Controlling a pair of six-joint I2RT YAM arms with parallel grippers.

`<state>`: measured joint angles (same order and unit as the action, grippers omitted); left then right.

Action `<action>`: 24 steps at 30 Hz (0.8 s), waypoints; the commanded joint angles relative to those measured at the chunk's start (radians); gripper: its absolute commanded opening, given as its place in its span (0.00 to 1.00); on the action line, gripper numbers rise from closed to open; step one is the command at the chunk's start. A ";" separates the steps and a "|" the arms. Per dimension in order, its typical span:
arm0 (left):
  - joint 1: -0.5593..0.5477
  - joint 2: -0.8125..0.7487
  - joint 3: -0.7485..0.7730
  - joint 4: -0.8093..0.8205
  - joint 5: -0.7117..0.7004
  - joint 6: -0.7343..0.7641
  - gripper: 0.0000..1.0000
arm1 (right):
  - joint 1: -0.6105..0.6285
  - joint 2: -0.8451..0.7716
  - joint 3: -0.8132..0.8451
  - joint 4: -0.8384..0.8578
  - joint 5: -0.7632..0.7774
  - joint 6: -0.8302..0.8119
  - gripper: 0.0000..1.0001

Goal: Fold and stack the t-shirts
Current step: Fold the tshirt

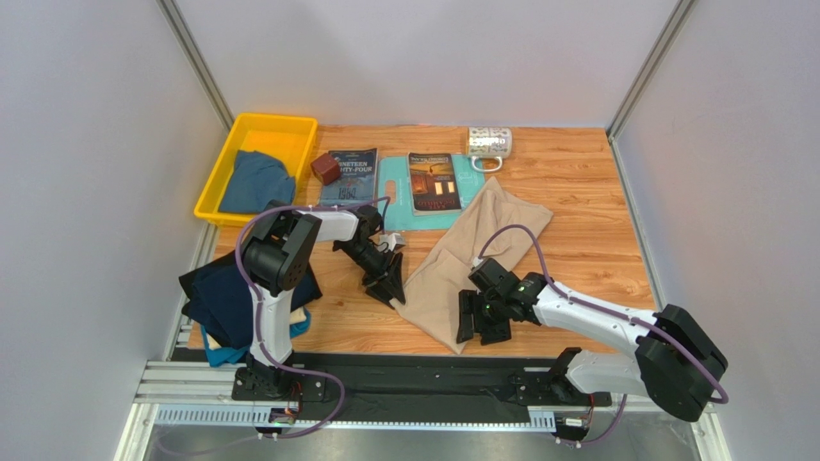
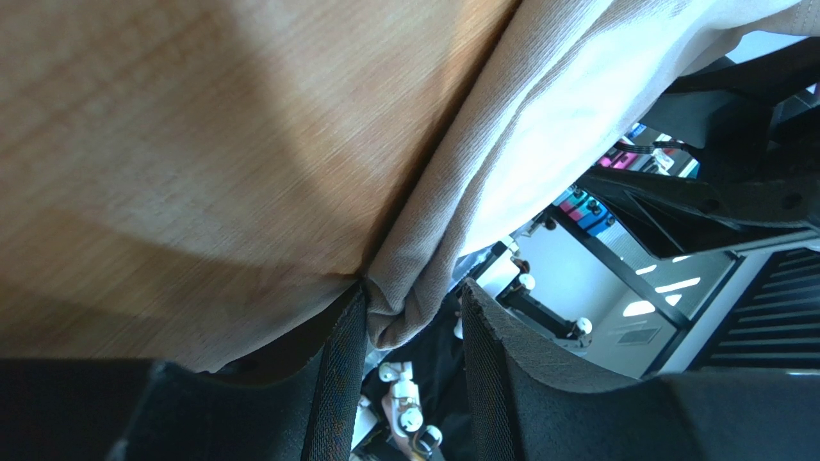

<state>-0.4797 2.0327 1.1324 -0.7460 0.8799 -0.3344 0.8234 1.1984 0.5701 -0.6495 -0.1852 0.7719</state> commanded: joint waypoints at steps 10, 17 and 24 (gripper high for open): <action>-0.010 0.021 -0.016 0.050 -0.070 0.031 0.47 | 0.000 0.130 -0.099 0.174 -0.042 0.036 0.63; -0.008 0.021 -0.014 0.051 -0.076 0.028 0.46 | 0.006 0.076 -0.167 0.159 -0.010 0.095 0.62; -0.010 0.023 -0.002 0.051 -0.071 0.021 0.45 | 0.010 0.066 -0.210 0.160 0.035 0.127 0.53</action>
<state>-0.4820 2.0331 1.1305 -0.7433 0.8761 -0.3340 0.8215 1.2011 0.4480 -0.4240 -0.3111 0.9073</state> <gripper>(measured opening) 0.450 0.553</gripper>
